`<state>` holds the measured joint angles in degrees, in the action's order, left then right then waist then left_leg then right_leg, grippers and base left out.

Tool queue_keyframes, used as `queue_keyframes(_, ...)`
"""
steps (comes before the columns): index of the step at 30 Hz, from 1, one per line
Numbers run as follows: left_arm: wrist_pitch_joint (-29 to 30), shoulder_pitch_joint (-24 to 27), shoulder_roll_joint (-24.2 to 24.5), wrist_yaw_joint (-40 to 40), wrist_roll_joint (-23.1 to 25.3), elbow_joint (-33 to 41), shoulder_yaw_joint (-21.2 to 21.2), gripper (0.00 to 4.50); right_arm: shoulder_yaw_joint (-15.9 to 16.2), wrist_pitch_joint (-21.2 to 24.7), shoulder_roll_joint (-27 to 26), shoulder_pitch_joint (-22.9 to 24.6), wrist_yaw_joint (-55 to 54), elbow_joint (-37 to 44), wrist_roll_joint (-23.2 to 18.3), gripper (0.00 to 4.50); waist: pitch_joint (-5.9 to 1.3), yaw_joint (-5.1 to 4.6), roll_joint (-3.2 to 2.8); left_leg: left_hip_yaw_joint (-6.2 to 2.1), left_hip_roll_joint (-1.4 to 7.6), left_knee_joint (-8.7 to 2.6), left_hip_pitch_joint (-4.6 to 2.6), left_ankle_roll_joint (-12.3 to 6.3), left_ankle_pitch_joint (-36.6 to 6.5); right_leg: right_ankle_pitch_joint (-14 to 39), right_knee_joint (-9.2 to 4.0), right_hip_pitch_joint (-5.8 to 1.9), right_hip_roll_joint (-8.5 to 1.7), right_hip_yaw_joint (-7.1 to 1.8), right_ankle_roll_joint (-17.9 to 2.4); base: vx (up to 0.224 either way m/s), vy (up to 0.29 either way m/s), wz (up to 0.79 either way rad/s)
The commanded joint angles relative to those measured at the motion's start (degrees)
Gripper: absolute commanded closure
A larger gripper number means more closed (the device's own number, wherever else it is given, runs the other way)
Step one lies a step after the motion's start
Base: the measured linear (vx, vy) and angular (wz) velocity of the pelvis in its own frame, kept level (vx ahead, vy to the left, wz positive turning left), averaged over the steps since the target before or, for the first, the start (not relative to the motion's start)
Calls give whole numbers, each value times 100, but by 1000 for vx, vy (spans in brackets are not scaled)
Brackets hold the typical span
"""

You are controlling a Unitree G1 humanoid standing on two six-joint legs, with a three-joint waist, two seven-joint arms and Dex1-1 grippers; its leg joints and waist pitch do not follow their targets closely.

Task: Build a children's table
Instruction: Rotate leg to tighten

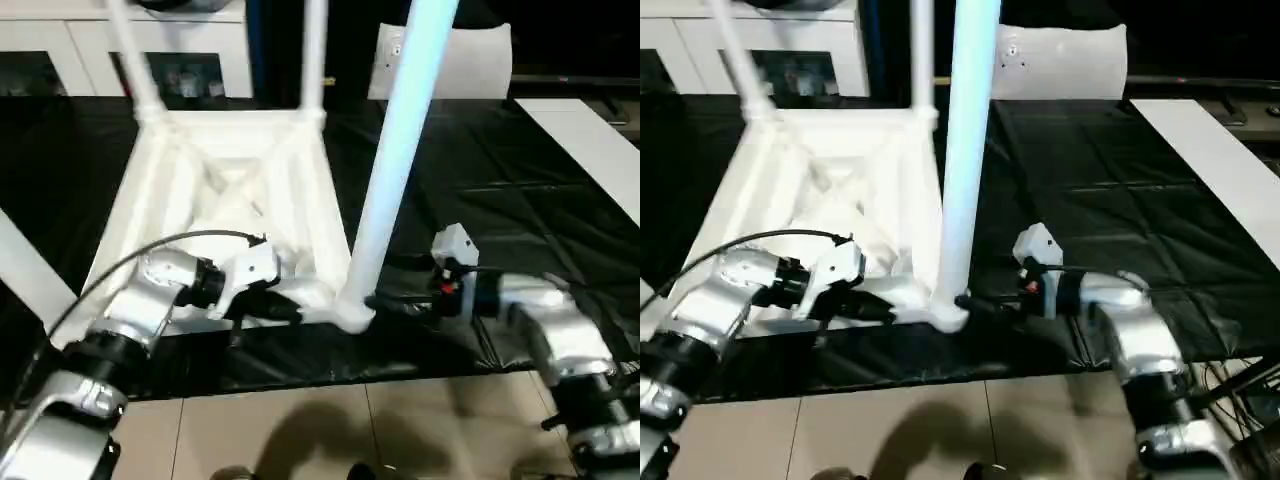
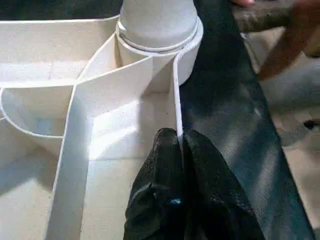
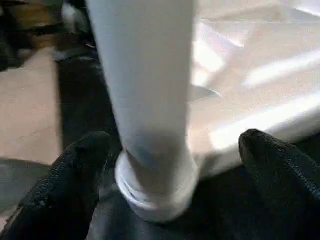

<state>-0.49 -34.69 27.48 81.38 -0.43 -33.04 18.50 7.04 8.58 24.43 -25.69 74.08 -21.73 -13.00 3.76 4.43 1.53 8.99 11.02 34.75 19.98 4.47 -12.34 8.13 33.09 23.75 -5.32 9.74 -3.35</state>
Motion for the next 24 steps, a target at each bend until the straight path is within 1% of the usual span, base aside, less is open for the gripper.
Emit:
queue_keyframes(1,-232,-175,-52,417,23,22,264,450,68,-90,50,-126,204,-123,-61,21,-467,-18,33,3,252,-371,24,-552,-448,2154,-407,-433,-420,-424,-390,0,0,0)
queue_keyframes(2,-279,-206,-50,464,52,-14,294,450,72,-216,8,-205,202,-267,-32,21,-480,20,29,6,259,-369,11,-532,-378,2070,-395,-422,-424,-428,-451,0,0,0)
queue_keyframes(3,-348,-244,-52,506,97,-64,331,450,70,-292,-37,-282,242,-413,-33,35,-481,35,30,9,260,-370,8,-523,-354,2032,-390,-419,-421,-431,-474,0,0,0)
queue_keyframes(4,-410,-271,-55,540,137,-100,368,450,79,-308,-69,-331,307,-504,-48,50,-479,50,63,9,261,-369,23,-525,-356,2002,-369,-423,-428,-427,-506,0,0,0)
queue_keyframes(5,-439,-282,-57,556,156,-117,384,450,85,-306,-80,-349,342,-537,-57,50,-479,56,46,6,264,-373,23,-519,-348,2003,-367,-425,-424,-426,-510,0,0,0)
queue_keyframes(6,-476,-293,-67,594,177,-139,405,450,118,-257,-93,-370,440,-569,-74,61,-483,60,47,3,274,-373,19,-494,-354,1979,-365,-425,-434,-429,-510,0,0,0)
queue_keyframes(7,-488,-293,-73,611,178,-144,409,450,153,-217,-92,-374,516,-571,-76,61,-482,60,51,0,275,-373,26,-495,-353,1960,-361,-434,-429,-425,-519,0,0,0)
queue_keyframes(8,-495,-292,-79,622,176,-148,409,450,187,-189,-86,-374,591,-569,-73,78,-485,64,53,1,278,-373,23,-485,-332,1936,-358,-435,-430,-430,-513,0,0,0)
queue_keyframes(9,-521,-306,-84,636,167,-181,417,450,217,-165,-77,-379,683,-583,-69,78,-488,70,55,4,273,-368,31,-491,-310,1897,-349,-441,-433,-432,-516,0,0,0)
queue_keyframes(12,-602,-342,-89,668,159,-280,426,450,281,-176,-47,-402,822,-646,-79,108,-494,83,60,11,260,-362,37,-502,-259,1882,-352,-444,-429,-431,-498,0,0,0)
queue_keyframes(14,-666,-363,-91,693,165,-351,431,450,319,-228,-40,-438,910,-741,-83,108,-490,95,50,12,259,-362,36,-489,-311,1990,-369,-442,-429,-421,-461,0,0,0)
queue_keyframes(15,-692,-374,-91,709,167,-384,438,450,334,-300,-43,-460,945,-829,-58,116,-488,93,50,12,260,-364,33,-469,-351,2057,-378,-440,-431,-417,-452,0,0,0)
queue_keyframes(16,-697,-375,-89,714,167,-391,441,450,338,-327,-46,-466,951,-859,-47,141,-486,94,54,14,258,-364,29,-457,-363,2090,-386,-437,-431,-416,-443,0,0,0)
queue_keyframes(19,-713,-377,-88,711,177,-410,452,450,337,-353,-60,-489,985,-936,-48,149,-489,112,52,7,269,-369,25,-438,-335,2068,-371,-435,-428,-419,-437,0,0,0)
queue_keyframes(21,-724,-373,-94,708,186,-419,454,450,332,-353,-68,-497,1004,-951,-48,191,-495,121,50,7,273,-365,27,-448,-306,1994,-361,-438,-429,-422,-461,0,0,0)
queue_keyframes(24,-747,-376,-108,715,193,-453,452,450,324,-345,-86,-513,1030,-969,-53,200,-497,131,51,13,265,-360,33,-461,-304,1976,-360,-444,-427,-420,-460,0,0,0)
